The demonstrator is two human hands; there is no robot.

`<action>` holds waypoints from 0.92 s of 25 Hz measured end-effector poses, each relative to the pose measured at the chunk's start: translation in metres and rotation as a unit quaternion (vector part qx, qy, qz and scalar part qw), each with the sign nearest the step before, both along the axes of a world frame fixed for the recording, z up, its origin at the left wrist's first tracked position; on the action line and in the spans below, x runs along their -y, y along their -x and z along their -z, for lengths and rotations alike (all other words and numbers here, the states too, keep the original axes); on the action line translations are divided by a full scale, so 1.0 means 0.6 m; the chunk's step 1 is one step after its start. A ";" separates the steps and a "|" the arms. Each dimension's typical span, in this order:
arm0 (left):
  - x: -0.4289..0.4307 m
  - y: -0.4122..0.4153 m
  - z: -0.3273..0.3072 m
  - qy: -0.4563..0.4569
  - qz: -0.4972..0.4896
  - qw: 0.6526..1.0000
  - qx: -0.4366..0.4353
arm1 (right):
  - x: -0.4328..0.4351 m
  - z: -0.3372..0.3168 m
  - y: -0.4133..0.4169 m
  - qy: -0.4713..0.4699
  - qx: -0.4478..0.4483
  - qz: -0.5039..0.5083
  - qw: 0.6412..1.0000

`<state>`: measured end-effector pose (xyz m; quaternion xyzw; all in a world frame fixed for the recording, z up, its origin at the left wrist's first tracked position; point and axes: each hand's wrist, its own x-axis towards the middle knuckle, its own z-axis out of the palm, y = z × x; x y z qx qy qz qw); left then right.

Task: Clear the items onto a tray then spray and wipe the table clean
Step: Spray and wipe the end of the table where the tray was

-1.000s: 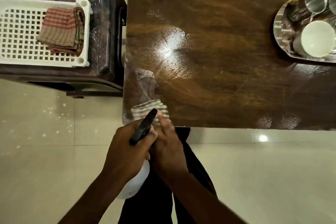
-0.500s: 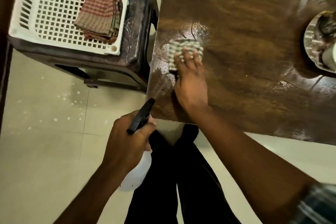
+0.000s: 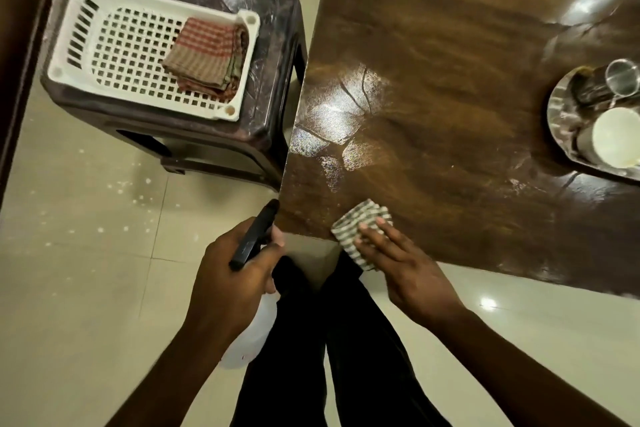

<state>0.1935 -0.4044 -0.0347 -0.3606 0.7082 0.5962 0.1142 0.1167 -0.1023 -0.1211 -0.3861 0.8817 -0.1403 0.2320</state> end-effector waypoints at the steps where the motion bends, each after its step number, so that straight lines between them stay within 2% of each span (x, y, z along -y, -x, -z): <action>1: 0.001 0.001 -0.008 0.001 0.002 1.000 0.004 | -0.024 -0.011 -0.003 -0.004 0.002 0.072 0.997; 4: 0.002 0.007 -0.035 0.004 0.004 1.000 0.006 | -0.038 -0.030 -0.028 0.001 0.015 0.288 0.958; 6: 0.001 0.010 -0.048 0.001 -0.008 1.000 0.001 | 0.002 -0.032 -0.033 -0.005 0.023 0.365 0.931; 8: 0.002 0.015 -0.047 0.004 -0.012 1.000 -0.007 | 0.066 -0.030 -0.003 -0.002 0.043 0.318 0.947; 10: 0.002 0.023 -0.031 0.008 -0.011 1.000 -0.009 | 0.131 -0.023 0.055 0.003 0.059 0.145 0.988; 12: -0.001 0.032 -0.015 0.007 -0.012 1.000 -0.011 | 0.188 -0.015 0.131 -0.003 0.026 -0.029 0.999; 13: -0.004 0.037 -0.010 0.007 -0.011 1.000 -0.015 | 0.216 -0.014 0.174 -0.011 0.000 -0.069 0.998; 15: -0.008 0.044 -0.002 0.008 -0.014 0.999 -0.031 | 0.267 -0.009 0.259 -0.034 -0.024 -0.061 0.997; 18: -0.007 0.040 -0.007 0.011 -0.031 0.998 -0.054 | 0.319 -0.013 0.339 -0.041 -0.013 0.012 0.999; 20: -0.005 0.031 -0.024 0.000 -0.048 0.997 -0.059 | 0.325 -0.016 0.333 -0.033 -0.009 0.043 0.998; 23: 0.002 0.009 -0.059 -0.005 -0.080 0.995 -0.065 | 0.287 -0.024 0.240 -0.055 0.002 0.029 0.998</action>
